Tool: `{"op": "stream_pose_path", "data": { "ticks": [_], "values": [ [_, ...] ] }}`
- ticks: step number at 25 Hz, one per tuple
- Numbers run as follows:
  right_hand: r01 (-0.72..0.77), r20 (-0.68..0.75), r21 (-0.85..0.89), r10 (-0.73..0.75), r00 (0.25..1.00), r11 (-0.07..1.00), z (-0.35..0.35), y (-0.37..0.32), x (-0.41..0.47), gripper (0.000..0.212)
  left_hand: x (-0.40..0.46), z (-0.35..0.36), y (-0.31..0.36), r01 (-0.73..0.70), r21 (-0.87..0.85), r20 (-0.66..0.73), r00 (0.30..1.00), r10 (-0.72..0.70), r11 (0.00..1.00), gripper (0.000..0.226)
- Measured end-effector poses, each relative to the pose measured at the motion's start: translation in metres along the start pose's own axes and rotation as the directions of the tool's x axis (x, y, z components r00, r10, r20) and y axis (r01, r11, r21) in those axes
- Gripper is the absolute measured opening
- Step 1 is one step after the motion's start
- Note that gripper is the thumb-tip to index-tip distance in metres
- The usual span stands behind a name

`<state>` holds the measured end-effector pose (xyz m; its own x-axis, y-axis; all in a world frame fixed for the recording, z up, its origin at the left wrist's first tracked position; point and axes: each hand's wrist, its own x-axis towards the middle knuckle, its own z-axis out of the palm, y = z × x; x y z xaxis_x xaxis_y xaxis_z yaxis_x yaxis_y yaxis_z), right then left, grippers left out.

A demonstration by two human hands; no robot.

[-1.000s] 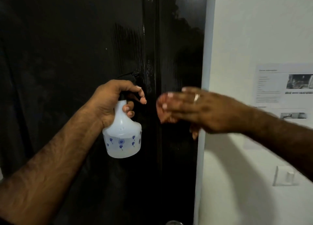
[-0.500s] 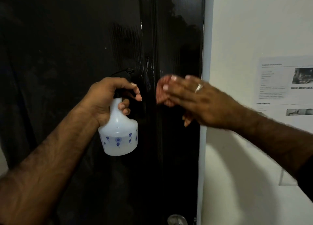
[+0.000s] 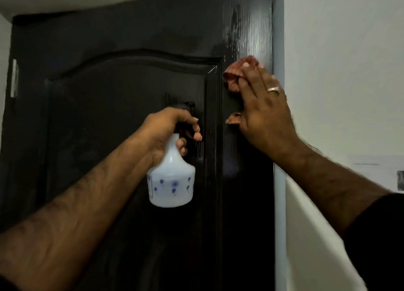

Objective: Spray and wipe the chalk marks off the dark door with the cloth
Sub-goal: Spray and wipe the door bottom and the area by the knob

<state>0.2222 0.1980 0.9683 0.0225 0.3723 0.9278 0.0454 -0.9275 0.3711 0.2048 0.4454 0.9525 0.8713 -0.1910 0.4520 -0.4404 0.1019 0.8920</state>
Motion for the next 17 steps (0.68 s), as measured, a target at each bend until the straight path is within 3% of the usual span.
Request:
{"op": "stream_pose_path", "data": {
  "ticks": [1,3,4,7,8,10,11,12,13,14,15,16,17],
  "values": [
    [0.002,0.026,-0.030,-0.001,1.000,1.000,-0.002,-0.003,0.022,0.086,0.007,0.006,0.018,-0.037,0.011,-0.009,0.999,0.037,0.999,0.014],
    [0.258,0.078,-0.064,-0.253,0.964,0.964,0.008,0.006,0.041,0.082,0.017,0.015,0.050,-0.107,0.029,-0.052,0.993,0.109,0.994,0.009],
    [0.298,0.062,-0.061,-0.294,0.954,0.953,0.009,0.014,0.051,0.081,0.021,0.017,0.064,-0.133,0.036,-0.069,0.988,0.135,0.990,0.006],
    [-0.110,-0.075,0.043,0.113,0.991,0.993,0.012,0.010,0.076,0.084,0.031,0.019,0.089,-0.153,0.046,-0.092,0.983,0.156,0.987,0.002],
    [-0.028,-0.073,0.005,0.029,0.997,1.000,0.014,-0.001,0.079,0.084,0.033,0.019,0.094,-0.158,0.045,-0.092,0.983,0.162,0.986,0.006],
    [0.308,0.037,-0.061,-0.306,0.951,0.949,0.021,0.002,0.080,0.081,0.038,0.016,0.100,-0.179,0.049,-0.084,0.980,0.183,0.983,0.011],
    [0.303,0.018,-0.063,-0.302,0.953,0.951,0.020,0.009,0.086,0.082,0.041,0.013,0.104,-0.184,0.059,-0.081,0.979,0.189,0.981,0.011],
    [0.107,-0.065,0.000,-0.106,0.992,0.994,0.018,0.017,0.095,0.083,0.043,0.008,0.107,-0.180,0.073,-0.079,0.979,0.185,0.981,0.012],
    [-0.187,-0.120,0.117,0.201,0.972,0.975,0.015,0.020,0.103,0.082,0.044,0.004,0.110,-0.169,0.088,-0.082,0.981,0.176,0.982,0.014],
    [-0.345,-0.133,0.160,0.366,0.921,0.925,0.014,0.017,0.109,0.081,0.046,-0.001,0.113,-0.162,0.096,-0.088,0.981,0.171,0.982,0.016],
    [-0.301,-0.165,0.076,0.310,0.936,0.950,0.012,0.008,0.113,0.079,0.047,-0.005,0.115,-0.161,0.094,-0.096,0.981,0.170,0.982,0.017],
    [-0.039,-0.110,-0.013,0.037,0.993,0.999,0.016,0.003,0.112,0.076,0.048,-0.010,0.117,-0.165,0.084,-0.105,0.979,0.173,0.983,0.018],
    [0.303,0.013,-0.083,-0.303,0.953,0.949,0.021,0.008,0.113,0.076,0.048,-0.015,0.118,-0.167,0.073,-0.116,0.978,0.175,0.983,0.019]
  ]
}}
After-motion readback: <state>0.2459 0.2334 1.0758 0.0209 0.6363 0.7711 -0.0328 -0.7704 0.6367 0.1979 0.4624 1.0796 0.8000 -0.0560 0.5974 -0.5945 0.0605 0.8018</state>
